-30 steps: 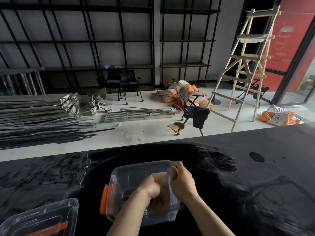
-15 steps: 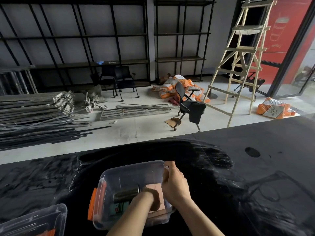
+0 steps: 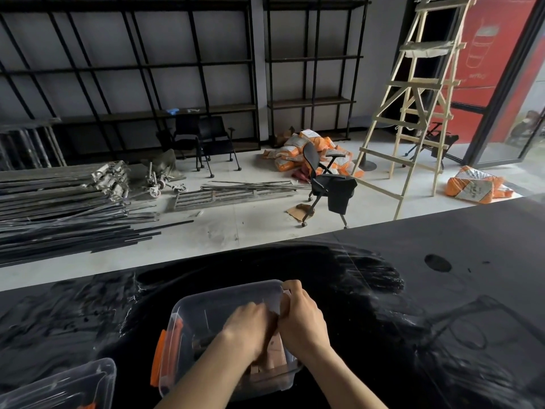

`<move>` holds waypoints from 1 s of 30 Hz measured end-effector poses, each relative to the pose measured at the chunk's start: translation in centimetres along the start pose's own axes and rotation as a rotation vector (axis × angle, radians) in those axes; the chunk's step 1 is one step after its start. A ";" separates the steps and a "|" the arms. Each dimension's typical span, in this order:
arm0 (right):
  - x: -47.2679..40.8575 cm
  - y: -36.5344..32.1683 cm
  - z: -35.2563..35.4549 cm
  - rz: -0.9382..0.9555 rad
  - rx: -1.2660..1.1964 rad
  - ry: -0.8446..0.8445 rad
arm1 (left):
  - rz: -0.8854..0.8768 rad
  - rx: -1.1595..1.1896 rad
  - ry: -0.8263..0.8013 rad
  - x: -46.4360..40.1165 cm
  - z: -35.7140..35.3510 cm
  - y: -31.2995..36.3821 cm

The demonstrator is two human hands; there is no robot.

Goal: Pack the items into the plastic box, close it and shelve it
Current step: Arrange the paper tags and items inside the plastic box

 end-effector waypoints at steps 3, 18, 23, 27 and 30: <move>0.0 -0.1 -0.4 -0.011 0.007 -0.024 | -0.014 0.025 -0.125 -0.8 -1.6 0.4; -0.8 0.7 -0.2 -0.016 0.004 -0.018 | -0.108 -0.130 -0.058 -1.5 -2.1 0.8; -0.6 3.3 2.8 -0.016 -0.022 0.099 | -0.079 0.001 -0.008 2.4 0.8 -1.3; 1.2 7.8 2.2 -0.049 0.417 0.055 | -0.102 -0.068 0.203 4.8 1.9 -4.0; 2.4 10.7 -0.7 -0.085 0.594 -0.136 | -0.108 -0.098 0.123 5.5 1.2 -5.2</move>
Point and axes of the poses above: each hand's wrist, its own x-axis away from the middle knuckle, its own z-axis out of the back of the hand, y = z × x, the point moved 3 cm from there along -x, towards the middle knuckle, and after that the axes turned 6 degrees about -y, right-handed, at the moved point
